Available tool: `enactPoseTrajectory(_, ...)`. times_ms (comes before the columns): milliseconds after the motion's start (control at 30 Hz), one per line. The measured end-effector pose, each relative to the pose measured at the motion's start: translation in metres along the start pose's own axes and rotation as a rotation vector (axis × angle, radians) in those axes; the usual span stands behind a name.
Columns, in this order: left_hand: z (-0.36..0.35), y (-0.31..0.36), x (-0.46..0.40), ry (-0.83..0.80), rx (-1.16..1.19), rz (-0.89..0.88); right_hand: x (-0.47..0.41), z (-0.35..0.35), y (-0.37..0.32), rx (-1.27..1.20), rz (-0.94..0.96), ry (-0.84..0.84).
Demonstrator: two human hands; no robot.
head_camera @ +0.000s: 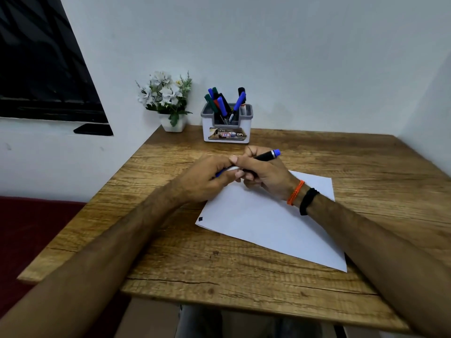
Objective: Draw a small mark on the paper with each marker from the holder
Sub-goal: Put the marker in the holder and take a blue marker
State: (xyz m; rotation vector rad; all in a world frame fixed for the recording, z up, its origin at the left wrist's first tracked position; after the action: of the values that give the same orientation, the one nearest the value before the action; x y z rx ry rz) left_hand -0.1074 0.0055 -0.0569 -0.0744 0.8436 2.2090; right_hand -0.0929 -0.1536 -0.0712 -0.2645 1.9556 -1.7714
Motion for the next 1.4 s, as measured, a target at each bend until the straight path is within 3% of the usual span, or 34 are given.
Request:
enactPoseTrajectory(300,0.004,0.010,0.002,-0.036,0.105,0.002,0.001,0.004,-0.004,-0.002,0.028,-0.062)
enactPoseTrajectory(467,0.023,-0.025,0.005,-0.079,0.070,0.213,0.000,0.000,-0.003,-0.007,0.043,-0.034)
enactPoseTrajectory(600,0.030,-0.040,0.012,-0.158,0.081,0.286,0.004,-0.006,-0.004,-0.016,-0.035,-0.160)
enactPoseTrajectory(933,0.025,-0.043,0.012,-0.251,0.022,0.243,0.018,-0.034,0.001,0.251,-0.114,-0.319)
enactPoseTrajectory(1200,0.031,-0.048,0.013,-0.449,0.065,0.257,0.019,-0.041,0.004,0.333,-0.147,-0.279)
enactPoseTrajectory(1400,0.032,-0.048,0.013,-0.468,0.091,0.279,0.020,-0.041,0.006,0.356,-0.130,-0.267)
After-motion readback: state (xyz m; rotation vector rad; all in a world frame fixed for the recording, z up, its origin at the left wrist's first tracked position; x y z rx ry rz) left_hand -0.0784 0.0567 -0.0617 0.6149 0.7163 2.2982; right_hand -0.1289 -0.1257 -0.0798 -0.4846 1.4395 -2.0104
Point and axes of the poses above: each hand's wrist, its own x-axis away from the middle knuckle, its own z-axis out of the back of the hand, y = z × x, the point moved 2 cm from there along -x, towards the middle knuckle, and after that the axes turned 5 degrees about -y, right-handed, at the moved point
